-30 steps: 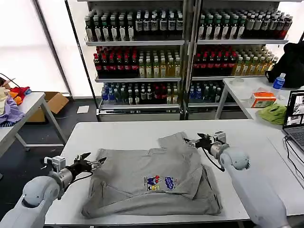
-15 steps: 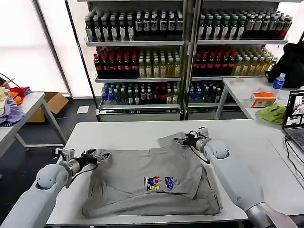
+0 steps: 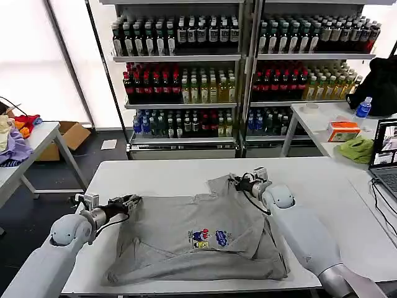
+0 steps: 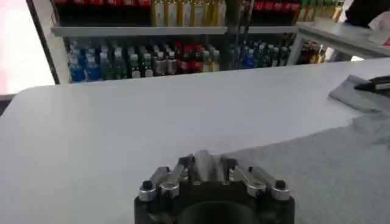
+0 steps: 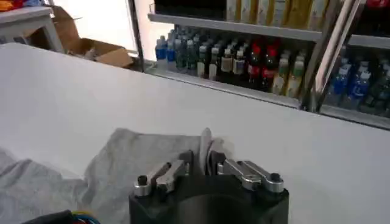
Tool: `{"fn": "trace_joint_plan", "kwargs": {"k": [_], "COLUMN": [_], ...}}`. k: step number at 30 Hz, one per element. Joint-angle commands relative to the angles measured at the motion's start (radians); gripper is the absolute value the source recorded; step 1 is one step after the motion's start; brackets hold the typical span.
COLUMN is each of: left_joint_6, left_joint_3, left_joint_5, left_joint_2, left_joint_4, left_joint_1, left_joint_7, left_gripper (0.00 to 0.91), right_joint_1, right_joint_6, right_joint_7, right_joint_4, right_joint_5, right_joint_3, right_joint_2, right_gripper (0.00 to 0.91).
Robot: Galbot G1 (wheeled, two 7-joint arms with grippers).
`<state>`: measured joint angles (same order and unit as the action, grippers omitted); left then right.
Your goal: Fold and organize the clothes.
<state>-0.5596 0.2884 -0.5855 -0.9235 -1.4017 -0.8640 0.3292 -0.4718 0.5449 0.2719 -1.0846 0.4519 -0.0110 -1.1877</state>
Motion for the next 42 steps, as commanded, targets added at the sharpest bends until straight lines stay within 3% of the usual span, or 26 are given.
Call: {"fn": "trace_joint_plan", "kwargs": {"k": [1, 11, 18, 22, 30, 41, 42], "left_joint_6": [0.004, -0.001, -0.013, -0.012, -0.016, -0.017, -0.017], "left_joint_3": [0.006, 0.108, 0.202, 0.257, 0.382, 0.436, 0.43], "left_joint_5": [-0.014, -0.117, -0.148, -0.14, -0.022, 0.102, 0.112], "left_joint_2": [-0.004, 0.031, 0.078, 0.089, 0.091, 0.09, 0.088], "left_joint_4": [-0.006, -0.181, -0.384, -0.494, -0.662, -0.81, -0.81], "left_joint_1": [-0.013, -0.037, -0.177, -0.295, -0.511, -0.844, -0.854], "left_joint_7": [0.002, -0.06, -0.092, -0.103, -0.115, -0.13, -0.132], "left_gripper": [0.02, 0.01, 0.01, 0.01, 0.02, 0.01, 0.04], "right_joint_1": [-0.021, -0.211, -0.396, -0.615, -0.95, -1.212, -1.22], "right_joint_6": [0.009, 0.033, 0.034, 0.034, 0.033, 0.013, 0.007], "right_joint_7": [-0.006, -0.042, -0.046, -0.051, -0.067, -0.071, -0.071], "right_joint_4": [-0.041, -0.363, -0.653, -0.84, -1.089, -1.197, -1.194], "right_joint_5": [0.013, 0.135, 0.21, 0.239, 0.245, 0.147, 0.14], "right_joint_3": [0.02, 0.23, 0.356, 0.473, 0.679, 0.713, 0.708], "right_joint_2": [-0.006, 0.057, 0.167, 0.219, 0.181, 0.09, 0.089], "right_gripper": [0.0, 0.0, 0.0, 0.0, 0.0, 0.0, 0.0]}}
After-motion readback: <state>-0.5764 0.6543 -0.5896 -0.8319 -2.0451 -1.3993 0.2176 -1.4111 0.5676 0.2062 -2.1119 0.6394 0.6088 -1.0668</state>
